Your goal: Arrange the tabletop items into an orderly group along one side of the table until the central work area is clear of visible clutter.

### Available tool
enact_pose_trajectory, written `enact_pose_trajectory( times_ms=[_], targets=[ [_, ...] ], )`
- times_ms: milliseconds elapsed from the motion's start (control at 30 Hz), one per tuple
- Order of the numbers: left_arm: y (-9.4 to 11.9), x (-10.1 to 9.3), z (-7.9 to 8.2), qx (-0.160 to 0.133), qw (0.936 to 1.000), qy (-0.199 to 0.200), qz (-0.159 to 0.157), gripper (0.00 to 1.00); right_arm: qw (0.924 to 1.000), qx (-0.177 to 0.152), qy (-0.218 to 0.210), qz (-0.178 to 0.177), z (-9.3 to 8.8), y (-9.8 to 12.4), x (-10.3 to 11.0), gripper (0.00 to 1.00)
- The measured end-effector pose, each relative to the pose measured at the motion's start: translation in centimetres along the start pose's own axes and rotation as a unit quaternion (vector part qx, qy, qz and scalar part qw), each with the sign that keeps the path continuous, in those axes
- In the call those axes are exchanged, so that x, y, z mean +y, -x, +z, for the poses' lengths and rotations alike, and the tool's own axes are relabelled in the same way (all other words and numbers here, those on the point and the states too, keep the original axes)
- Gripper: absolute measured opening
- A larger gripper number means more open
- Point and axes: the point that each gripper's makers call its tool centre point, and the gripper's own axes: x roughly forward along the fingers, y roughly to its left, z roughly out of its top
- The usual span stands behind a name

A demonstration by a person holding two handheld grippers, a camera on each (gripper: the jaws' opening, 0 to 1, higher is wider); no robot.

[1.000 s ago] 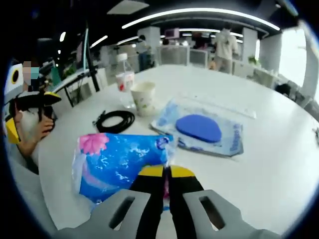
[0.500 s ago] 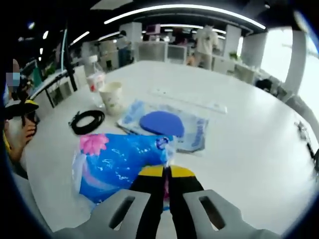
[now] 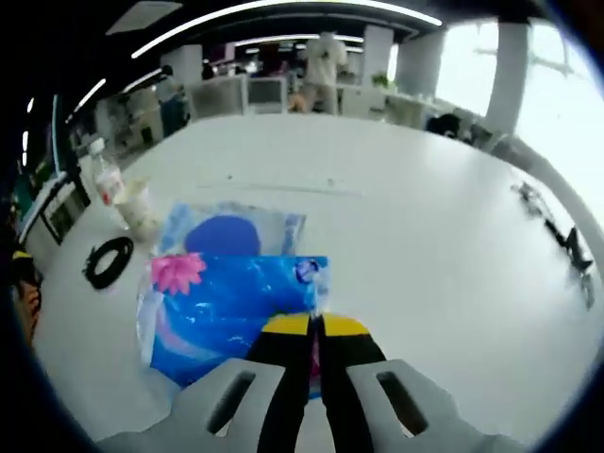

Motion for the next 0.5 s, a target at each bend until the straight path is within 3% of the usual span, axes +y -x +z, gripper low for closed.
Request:
enact_pose_trajectory(
  times_ms=[300, 500],
  targets=[
    [0.0, 0.0, 0.7, -0.004, 1.0, -0.005, -0.005, 0.87, 0.9983, 0.007, -0.041, -0.04, 0.5, -0.5, -2.8, 0.0],
    [-0.2, 0.0, 0.8, -0.002, 0.9999, 0.009, -0.014, 0.86, 0.9964, 0.011, -0.071, -0.046, 1.2, -1.6, -4.2, 0.0]
  ],
)
